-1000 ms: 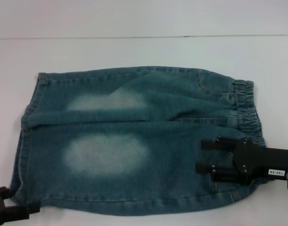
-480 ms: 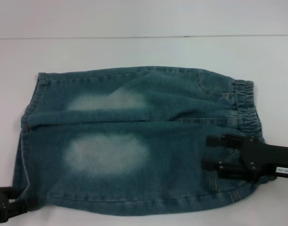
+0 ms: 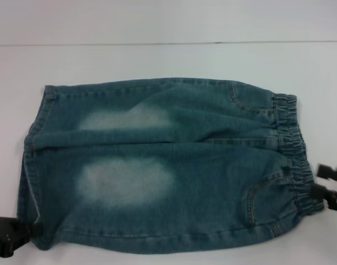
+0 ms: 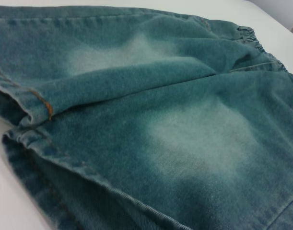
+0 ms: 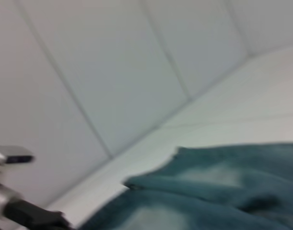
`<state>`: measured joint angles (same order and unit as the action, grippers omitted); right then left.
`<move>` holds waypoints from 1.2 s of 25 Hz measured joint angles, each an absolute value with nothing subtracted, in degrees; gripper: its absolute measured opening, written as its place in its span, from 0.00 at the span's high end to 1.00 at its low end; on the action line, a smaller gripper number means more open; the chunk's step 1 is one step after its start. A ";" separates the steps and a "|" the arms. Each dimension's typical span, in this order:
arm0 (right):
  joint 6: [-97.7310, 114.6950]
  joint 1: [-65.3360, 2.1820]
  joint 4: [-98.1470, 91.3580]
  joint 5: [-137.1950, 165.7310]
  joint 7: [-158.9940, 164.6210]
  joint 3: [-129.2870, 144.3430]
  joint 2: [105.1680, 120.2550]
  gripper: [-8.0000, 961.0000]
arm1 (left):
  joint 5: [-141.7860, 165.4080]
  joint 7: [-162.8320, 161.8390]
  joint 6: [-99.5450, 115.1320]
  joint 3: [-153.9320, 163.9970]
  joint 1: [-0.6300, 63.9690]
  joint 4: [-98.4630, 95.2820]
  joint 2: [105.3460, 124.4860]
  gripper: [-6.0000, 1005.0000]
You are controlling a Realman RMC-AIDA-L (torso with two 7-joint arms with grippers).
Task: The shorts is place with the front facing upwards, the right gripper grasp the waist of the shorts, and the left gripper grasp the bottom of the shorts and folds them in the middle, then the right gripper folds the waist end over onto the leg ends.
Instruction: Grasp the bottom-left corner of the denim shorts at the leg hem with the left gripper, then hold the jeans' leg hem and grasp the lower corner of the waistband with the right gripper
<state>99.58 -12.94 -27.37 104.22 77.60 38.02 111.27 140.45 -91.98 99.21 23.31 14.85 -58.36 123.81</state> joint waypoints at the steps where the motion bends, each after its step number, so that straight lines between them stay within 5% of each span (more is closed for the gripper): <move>1: 98.80 -12.21 -27.36 105.77 77.45 36.49 111.21 0.16 | 140.45 -91.96 99.24 23.33 14.97 -58.36 123.84 0.86; 4: 97.09 -11.08 -27.36 110.95 77.36 32.25 111.39 0.16 | 140.44 -91.92 99.25 23.38 15.46 -58.23 123.91 0.97; 30: 89.78 -12.10 -26.94 116.03 75.57 29.34 114.96 0.16 | 140.52 -91.74 98.69 23.56 17.41 -56.32 123.93 0.97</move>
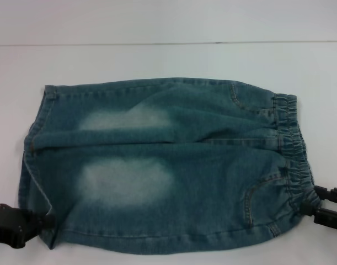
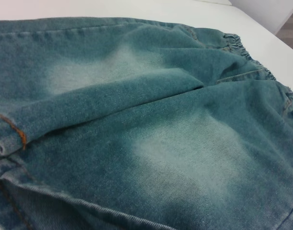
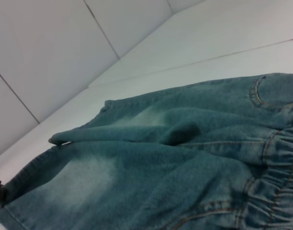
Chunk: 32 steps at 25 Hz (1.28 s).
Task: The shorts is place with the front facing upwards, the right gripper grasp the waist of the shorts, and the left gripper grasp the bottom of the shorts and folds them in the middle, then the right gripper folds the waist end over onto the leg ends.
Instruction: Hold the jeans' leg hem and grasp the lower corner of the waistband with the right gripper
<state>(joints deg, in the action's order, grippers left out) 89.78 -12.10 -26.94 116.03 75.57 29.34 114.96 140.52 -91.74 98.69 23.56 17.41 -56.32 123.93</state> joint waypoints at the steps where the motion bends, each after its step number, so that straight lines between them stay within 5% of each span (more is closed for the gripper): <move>1: 90.06 -12.18 -26.94 115.95 75.57 29.33 114.98 0.16 | 140.53 -91.72 98.69 23.56 17.41 -56.29 123.93 0.97; 32: 88.97 -10.65 -25.21 116.17 80.20 25.02 114.44 0.16 | 137.71 -91.73 102.57 23.56 17.93 -56.02 124.21 0.97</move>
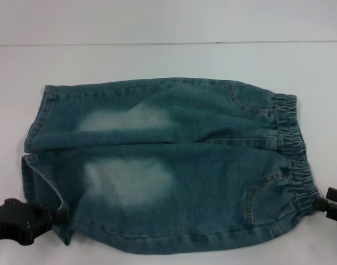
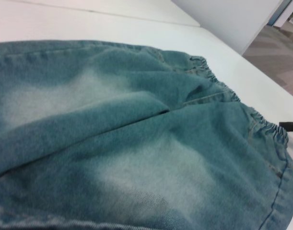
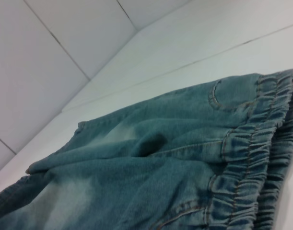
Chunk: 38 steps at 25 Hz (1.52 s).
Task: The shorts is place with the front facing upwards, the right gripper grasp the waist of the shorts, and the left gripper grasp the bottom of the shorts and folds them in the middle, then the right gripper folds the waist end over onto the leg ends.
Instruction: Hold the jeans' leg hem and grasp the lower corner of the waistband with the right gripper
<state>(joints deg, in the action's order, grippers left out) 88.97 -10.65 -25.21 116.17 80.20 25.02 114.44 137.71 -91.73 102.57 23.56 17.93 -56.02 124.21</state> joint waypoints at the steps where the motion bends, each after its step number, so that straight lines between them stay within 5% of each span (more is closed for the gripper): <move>1: 88.79 -10.87 -25.21 116.51 80.25 25.07 114.51 0.16 | 137.49 -91.77 102.69 23.56 17.96 -56.04 124.21 0.97; 38: 90.30 -12.45 -25.66 118.97 83.72 25.15 114.34 0.16 | 136.04 -92.49 106.03 23.44 17.76 -59.71 124.39 0.95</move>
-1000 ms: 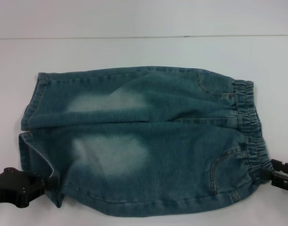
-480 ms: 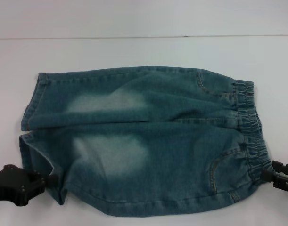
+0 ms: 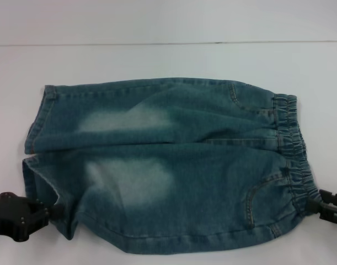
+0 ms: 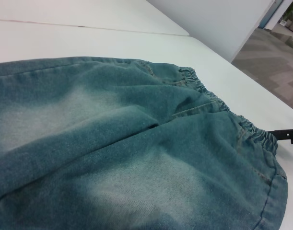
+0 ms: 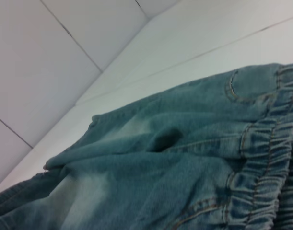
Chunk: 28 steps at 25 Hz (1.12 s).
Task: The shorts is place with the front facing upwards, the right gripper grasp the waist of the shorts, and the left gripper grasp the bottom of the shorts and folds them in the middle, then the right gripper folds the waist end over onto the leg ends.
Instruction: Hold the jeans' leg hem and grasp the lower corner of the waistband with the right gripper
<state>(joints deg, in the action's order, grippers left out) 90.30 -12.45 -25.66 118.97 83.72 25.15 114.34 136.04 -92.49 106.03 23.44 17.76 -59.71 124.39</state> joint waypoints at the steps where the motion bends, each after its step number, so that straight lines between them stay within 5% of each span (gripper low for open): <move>1: 90.27 -12.62 -25.67 119.45 83.85 25.18 114.34 0.16 | 136.04 -92.50 106.03 23.44 17.76 -59.71 124.39 0.95; 28: 93.08 -15.44 -26.55 122.82 87.32 25.65 113.94 0.16 | 136.06 -92.61 105.73 23.56 17.93 -59.24 124.36 0.93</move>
<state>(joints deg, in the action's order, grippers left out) 93.08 -15.44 -26.55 122.82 87.32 25.65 113.94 136.06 -92.61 105.73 23.56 17.93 -59.24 124.36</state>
